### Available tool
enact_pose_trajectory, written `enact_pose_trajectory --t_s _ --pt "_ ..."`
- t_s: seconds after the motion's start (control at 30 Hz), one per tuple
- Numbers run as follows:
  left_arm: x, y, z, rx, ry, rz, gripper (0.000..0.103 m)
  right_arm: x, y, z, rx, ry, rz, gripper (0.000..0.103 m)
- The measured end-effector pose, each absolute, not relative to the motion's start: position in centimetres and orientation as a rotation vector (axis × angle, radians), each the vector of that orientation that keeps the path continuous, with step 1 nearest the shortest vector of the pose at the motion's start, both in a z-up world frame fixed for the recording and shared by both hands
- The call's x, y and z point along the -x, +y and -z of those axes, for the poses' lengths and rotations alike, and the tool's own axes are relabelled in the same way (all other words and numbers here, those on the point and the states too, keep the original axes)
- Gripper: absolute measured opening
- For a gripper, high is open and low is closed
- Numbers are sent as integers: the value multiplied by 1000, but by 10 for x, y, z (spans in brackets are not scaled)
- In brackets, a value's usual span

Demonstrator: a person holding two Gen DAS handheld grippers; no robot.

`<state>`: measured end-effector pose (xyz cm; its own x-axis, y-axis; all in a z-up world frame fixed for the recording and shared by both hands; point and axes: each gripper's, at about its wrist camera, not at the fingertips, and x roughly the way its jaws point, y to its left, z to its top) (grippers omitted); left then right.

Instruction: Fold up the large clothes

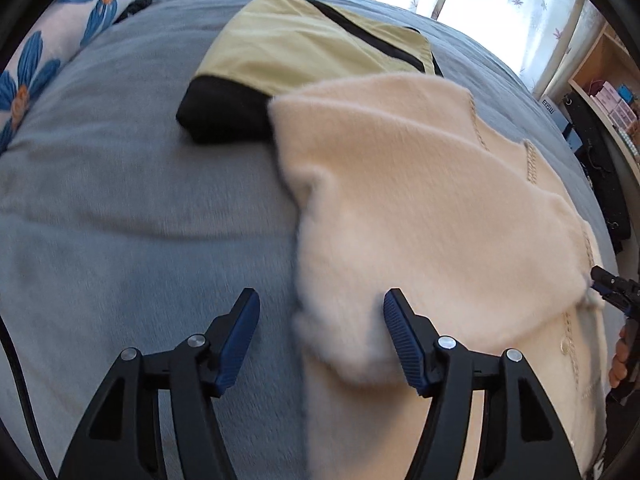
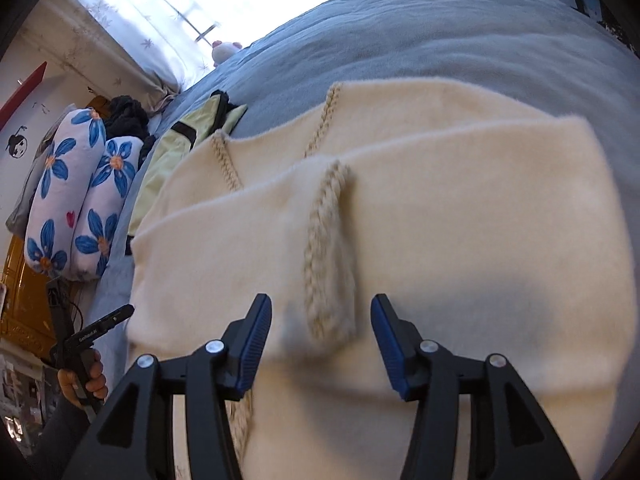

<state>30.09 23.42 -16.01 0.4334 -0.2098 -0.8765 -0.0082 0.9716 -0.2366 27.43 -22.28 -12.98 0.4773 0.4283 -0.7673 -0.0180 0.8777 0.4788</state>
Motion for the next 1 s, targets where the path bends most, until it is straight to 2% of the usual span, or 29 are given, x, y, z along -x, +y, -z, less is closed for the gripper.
enact_pose_trajectory --t_s 0.13,0.17,0.2,0.27,0.3,0.33,0.43,0.57,0.63,0.7,0.83,1.0 --pt "-289 231 165 273 1111 139 63 -271 -218 138 -482 1019 -304 52" --pt "-289 230 167 290 1111 143 60 -273 -216 140 -495 1014 -305 52" --pt "-287 228 169 305 1109 149 52 -274 -213 142 -501 1013 -295 51" --pt "-286 223 168 263 1100 112 33 -274 -206 143 -487 1019 -298 18" --pt "-283 222 165 237 1088 98 26 -272 -204 142 -495 1023 -307 8" --pt "-280 222 161 231 1075 101 23 -267 -203 137 -488 1007 -293 8" --pt "-272 226 161 241 1060 105 20 -257 -195 138 -443 1003 -258 8" --pt "-273 224 164 230 1074 85 21 -257 -192 145 -430 1033 -220 9" --pt "-272 219 156 187 1066 64 25 -254 -190 131 -392 1030 -168 22" --pt "-270 213 144 88 1053 11 32 -248 -187 116 -308 988 -102 28" --pt "-264 192 117 -27 951 -4 43 -242 -166 87 -168 861 -27 30" --pt "-292 161 115 28 952 72 43 -281 -104 91 -123 878 -199 30"
